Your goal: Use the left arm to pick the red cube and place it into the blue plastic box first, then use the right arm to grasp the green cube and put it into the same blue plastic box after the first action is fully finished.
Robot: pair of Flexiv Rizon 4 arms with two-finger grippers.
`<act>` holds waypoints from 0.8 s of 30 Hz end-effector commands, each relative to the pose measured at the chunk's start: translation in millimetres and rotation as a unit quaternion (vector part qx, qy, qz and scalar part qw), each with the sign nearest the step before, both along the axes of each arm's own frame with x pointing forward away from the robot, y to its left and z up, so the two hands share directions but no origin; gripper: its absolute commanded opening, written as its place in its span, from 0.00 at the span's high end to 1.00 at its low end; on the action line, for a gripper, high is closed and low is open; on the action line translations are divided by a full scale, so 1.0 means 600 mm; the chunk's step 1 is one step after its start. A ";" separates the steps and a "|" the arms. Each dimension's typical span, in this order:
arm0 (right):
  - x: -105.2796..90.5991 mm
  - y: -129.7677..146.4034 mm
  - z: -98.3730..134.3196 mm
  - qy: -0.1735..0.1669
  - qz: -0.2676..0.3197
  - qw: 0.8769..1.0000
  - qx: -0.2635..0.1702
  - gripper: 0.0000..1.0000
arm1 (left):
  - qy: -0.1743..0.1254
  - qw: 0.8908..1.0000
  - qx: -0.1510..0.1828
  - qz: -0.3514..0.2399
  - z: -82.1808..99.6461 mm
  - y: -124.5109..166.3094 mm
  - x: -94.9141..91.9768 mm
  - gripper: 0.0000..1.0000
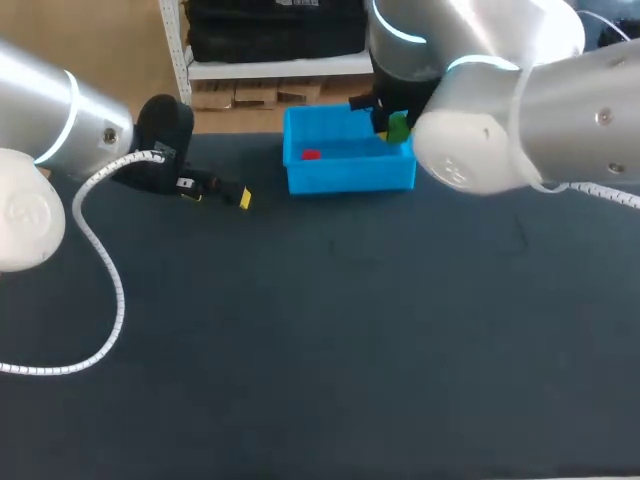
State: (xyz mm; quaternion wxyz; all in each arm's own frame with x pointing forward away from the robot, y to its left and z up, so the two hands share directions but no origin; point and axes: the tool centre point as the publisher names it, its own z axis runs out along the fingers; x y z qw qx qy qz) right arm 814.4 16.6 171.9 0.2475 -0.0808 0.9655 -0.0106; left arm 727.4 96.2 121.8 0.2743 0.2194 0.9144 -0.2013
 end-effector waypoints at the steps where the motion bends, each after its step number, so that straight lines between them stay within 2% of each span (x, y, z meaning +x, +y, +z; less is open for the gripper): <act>1: 0.036 0.005 -0.011 -0.003 0.004 1.000 -0.005 1.00 | -0.001 1.000 -0.002 -0.001 -0.001 0.001 0.001 0.00; 15: 0.161 0.021 -0.039 0.001 0.033 0.999 0.014 1.00 | -0.001 1.000 -0.002 -0.001 -0.001 0.001 0.001 0.00; 24: 0.204 0.025 -0.068 -0.014 0.042 0.998 0.051 1.00 | -0.001 1.000 -0.002 -0.001 -0.001 0.001 0.001 0.00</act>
